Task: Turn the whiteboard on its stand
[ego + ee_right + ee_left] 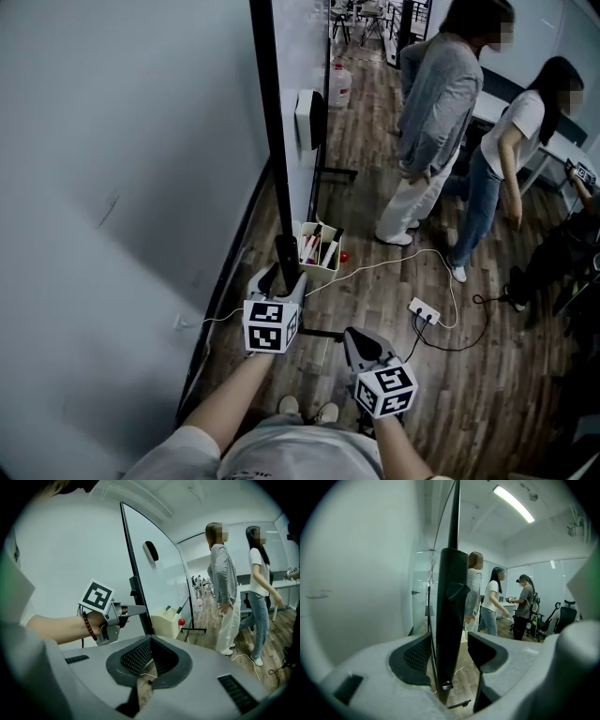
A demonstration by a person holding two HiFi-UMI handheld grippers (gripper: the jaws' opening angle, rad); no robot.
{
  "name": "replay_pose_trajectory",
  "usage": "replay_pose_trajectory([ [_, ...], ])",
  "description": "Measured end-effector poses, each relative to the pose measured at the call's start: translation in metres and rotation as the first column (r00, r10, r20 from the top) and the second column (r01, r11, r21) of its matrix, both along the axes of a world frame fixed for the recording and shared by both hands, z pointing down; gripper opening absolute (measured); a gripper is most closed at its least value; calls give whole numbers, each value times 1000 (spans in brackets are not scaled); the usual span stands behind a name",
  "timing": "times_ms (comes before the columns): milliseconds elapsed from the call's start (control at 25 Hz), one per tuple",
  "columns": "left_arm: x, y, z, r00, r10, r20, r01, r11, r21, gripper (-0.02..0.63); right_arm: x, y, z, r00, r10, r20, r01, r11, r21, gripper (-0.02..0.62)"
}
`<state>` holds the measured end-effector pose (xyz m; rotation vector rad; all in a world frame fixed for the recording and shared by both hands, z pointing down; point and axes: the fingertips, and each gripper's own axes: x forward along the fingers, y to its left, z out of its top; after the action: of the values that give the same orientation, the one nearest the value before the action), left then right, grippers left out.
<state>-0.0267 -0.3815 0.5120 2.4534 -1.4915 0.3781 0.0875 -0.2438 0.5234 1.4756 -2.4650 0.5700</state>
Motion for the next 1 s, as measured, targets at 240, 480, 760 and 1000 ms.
replay_pose_trajectory([
  [240,7,-15,1,1000,5,13,-6,1000,6,247,2,3,5,1000,18,3,-18,1000,-14,6],
  [480,8,-26,1,1000,-4,-2,4,1000,-2,239,6,7,9,1000,31,4,-31,999,-25,6],
  [760,11,-24,-1,1000,1,27,-1,1000,15,195,7,14,10,1000,27,5,-27,999,-32,6],
  [1000,7,-17,-5,999,-14,36,14,1000,17,195,11,21,8,1000,18,5,-18,999,-39,6],
])
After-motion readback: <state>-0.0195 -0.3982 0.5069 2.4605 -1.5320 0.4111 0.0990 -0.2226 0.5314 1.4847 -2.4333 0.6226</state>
